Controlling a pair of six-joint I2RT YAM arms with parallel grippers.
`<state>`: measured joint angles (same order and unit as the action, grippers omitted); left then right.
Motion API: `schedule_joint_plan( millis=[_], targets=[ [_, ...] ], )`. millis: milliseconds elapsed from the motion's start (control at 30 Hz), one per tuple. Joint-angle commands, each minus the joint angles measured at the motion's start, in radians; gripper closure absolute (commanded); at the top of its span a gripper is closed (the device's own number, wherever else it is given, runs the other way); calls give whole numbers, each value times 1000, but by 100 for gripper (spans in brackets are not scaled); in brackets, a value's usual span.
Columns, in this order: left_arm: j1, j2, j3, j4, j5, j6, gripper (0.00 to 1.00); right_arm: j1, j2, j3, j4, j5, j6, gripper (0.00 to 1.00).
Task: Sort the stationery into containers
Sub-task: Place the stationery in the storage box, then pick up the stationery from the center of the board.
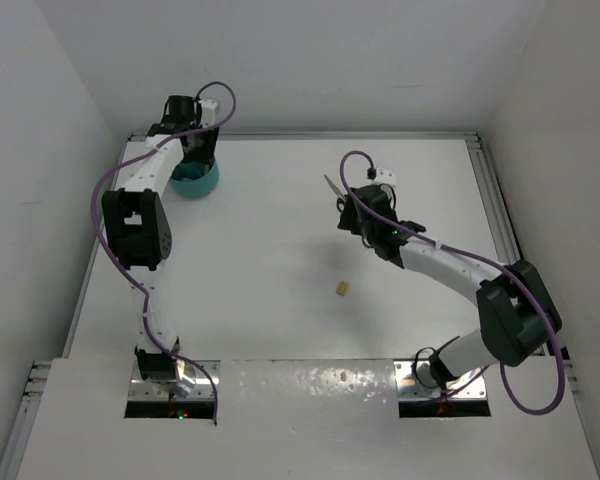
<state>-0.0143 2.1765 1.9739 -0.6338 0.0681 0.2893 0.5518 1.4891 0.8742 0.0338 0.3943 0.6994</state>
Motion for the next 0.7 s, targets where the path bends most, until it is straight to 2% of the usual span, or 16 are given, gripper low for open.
schedule_joint_plan(
  millis=[0, 67, 133, 267, 400, 500, 667],
  targets=[
    [-4, -86, 46, 0, 21, -27, 60, 40, -52, -50, -191, 93, 56, 43],
    [-6, -115, 45, 2, 35, -33, 59, 86, -41, -78, -259, 121, 103, 41],
    [-6, -150, 40, 0, 61, -45, 59, 125, -18, -86, -336, 86, 179, 41],
    [-6, -219, -6, 16, 104, -73, 57, 220, 13, -80, -350, 95, 268, 40],
    [-4, -311, -130, 49, 136, -93, 56, 267, 48, -49, -377, 74, 337, 40],
    [-4, -394, -217, 94, 170, -107, 56, 275, 77, -60, -397, 52, 408, 42],
    [-1, -458, -297, 112, 202, -118, 55, 275, 117, -98, -374, 23, 482, 53]
  ],
)
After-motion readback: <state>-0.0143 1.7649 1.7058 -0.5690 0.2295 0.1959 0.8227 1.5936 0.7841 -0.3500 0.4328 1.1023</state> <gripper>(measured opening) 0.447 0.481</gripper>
